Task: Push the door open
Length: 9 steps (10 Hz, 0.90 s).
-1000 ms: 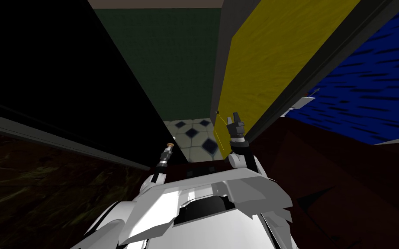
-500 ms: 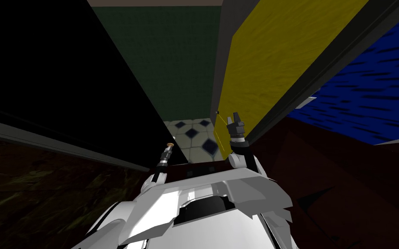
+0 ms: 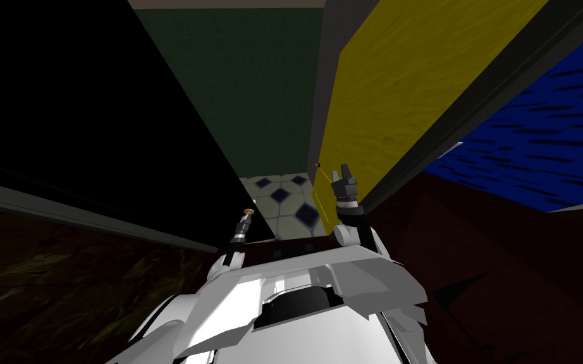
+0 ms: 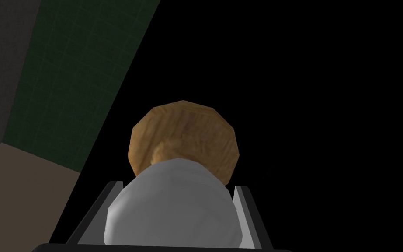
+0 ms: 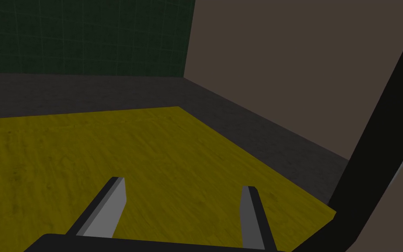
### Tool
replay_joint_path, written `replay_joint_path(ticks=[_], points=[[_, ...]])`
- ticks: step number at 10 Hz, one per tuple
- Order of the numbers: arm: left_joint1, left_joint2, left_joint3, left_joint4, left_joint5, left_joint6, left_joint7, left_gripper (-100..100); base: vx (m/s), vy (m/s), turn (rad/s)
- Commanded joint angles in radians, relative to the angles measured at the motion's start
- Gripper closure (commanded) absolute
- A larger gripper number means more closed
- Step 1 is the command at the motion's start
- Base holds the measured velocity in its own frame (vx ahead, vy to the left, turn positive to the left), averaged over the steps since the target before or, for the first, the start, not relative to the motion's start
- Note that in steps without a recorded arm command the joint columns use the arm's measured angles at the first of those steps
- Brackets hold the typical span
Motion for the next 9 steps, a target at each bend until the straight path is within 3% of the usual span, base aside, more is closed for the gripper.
replay_joint_path(ticks=[1, 6, 7, 9], points=[[-0.005, -0.002, 0.009, 0.0, 0.005, 0.001, 0.05, 100, 0.031, 0.002, -0.002], [-0.003, -0.016, 0.029, -0.011, 0.015, 0.011, 0.169, 100, 0.038, 0.002, -0.004], [-0.003, -0.016, 0.029, -0.011, 0.015, 0.011, 0.171, 100, 0.029, 0.005, -0.003], [-0.002, -0.026, 0.043, -0.019, 0.023, 0.018, 0.236, 100, 0.045, 0.002, 0.0]])
